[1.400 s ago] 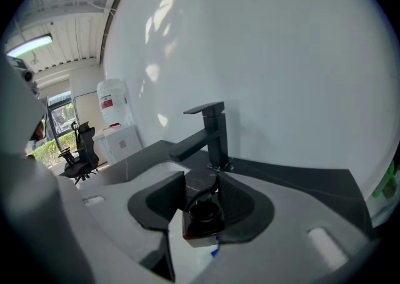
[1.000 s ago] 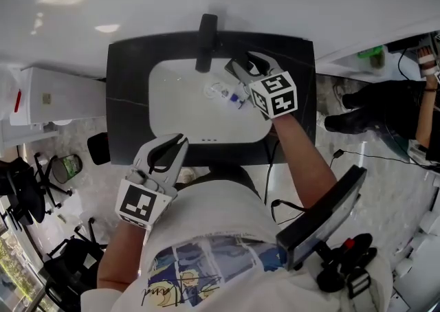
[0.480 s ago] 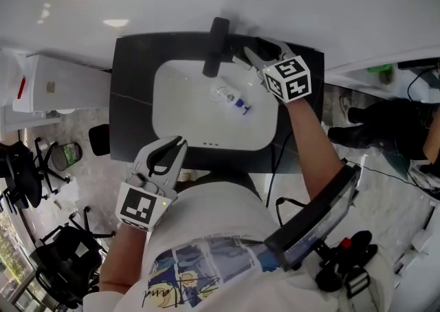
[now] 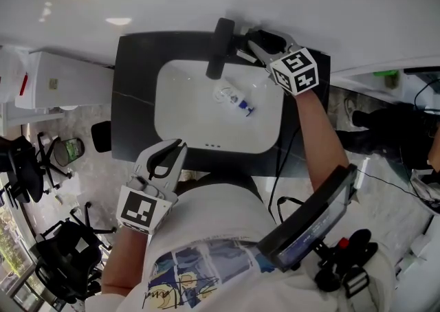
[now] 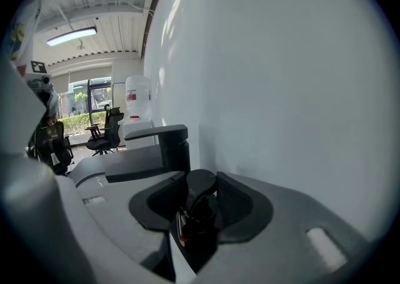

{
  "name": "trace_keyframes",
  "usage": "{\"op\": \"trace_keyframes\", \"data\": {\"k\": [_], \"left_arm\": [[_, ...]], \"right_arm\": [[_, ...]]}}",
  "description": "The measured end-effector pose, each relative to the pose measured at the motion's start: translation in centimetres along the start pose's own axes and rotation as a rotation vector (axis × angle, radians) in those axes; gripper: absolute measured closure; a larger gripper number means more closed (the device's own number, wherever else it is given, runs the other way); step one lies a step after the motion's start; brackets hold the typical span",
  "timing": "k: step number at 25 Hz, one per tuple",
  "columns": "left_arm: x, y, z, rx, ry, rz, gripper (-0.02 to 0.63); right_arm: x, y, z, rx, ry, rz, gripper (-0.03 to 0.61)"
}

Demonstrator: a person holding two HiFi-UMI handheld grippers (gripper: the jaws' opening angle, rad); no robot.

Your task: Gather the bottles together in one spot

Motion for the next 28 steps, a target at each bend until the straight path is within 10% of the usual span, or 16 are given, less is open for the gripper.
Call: {"op": "trace_keyframes", "data": {"k": [28], "left_arm": [[-0.5,0.1,-1.1,-0.117,0.064,0.006,0.58]], "right_arm": [[-5.3,-7.0,4.4,-0.195,0.077,0.009,0.357]]}}
Point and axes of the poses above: the fingertips, and each gripper's own axes: y forward along the fingers, z to its left, x out of its top, the point moved 4 cm from there along -y, backward along the fingers, and after that the axes turned 6 degrees about -x, right-handed, at the moved point
